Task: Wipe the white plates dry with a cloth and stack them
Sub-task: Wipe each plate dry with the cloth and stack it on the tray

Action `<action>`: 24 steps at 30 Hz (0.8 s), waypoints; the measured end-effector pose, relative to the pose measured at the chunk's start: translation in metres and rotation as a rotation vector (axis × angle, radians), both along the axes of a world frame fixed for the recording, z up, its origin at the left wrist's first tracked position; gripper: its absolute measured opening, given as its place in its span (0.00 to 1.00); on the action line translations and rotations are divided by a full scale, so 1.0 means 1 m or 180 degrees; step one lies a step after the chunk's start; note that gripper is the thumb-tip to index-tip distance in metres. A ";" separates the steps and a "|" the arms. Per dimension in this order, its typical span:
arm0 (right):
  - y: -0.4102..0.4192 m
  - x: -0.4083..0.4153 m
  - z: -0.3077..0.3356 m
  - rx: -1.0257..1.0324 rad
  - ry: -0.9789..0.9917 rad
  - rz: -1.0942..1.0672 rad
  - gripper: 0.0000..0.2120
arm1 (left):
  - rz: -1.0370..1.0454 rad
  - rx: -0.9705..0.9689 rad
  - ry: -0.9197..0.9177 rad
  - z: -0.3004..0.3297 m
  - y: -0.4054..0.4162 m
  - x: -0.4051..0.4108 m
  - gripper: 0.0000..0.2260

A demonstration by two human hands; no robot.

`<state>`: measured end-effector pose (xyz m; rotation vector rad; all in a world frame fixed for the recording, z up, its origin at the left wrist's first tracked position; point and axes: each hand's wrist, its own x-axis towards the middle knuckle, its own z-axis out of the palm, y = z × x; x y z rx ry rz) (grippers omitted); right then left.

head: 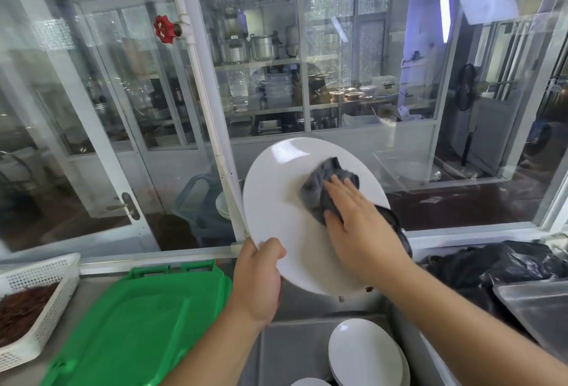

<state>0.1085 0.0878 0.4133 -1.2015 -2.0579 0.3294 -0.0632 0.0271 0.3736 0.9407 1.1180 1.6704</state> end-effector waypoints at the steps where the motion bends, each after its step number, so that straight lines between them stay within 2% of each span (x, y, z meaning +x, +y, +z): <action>1: -0.007 -0.003 -0.006 -0.0063 -0.0013 0.0154 0.25 | 0.0018 -0.0016 -0.0029 0.001 0.003 0.001 0.12; 4: -0.019 -0.015 -0.007 -0.0158 0.0041 0.0824 0.24 | -0.0056 0.0066 0.0024 0.001 0.009 0.002 0.13; 8: -0.013 -0.032 0.021 0.0196 0.0002 0.1378 0.24 | -0.0741 0.0372 0.0359 -0.001 0.006 0.004 0.17; 11: 0.005 -0.038 0.041 0.0713 -0.0343 0.1154 0.24 | -0.0495 0.0225 0.0454 -0.004 0.003 0.009 0.18; 14: 0.029 -0.036 0.054 0.0808 -0.0397 0.0746 0.24 | -0.0279 0.0124 0.0412 -0.010 0.001 0.009 0.20; 17: 0.053 -0.025 0.055 0.0823 -0.0469 0.0216 0.26 | -0.0108 0.0147 0.0403 -0.012 -0.001 0.004 0.18; 21: 0.070 0.001 0.050 0.0543 -0.0115 -0.0270 0.26 | 0.0019 0.0123 0.0357 -0.007 -0.001 -0.002 0.12; 24: 0.075 0.019 0.047 -0.0056 0.0292 -0.0467 0.21 | -0.0036 0.0277 0.0293 -0.003 -0.003 -0.004 0.09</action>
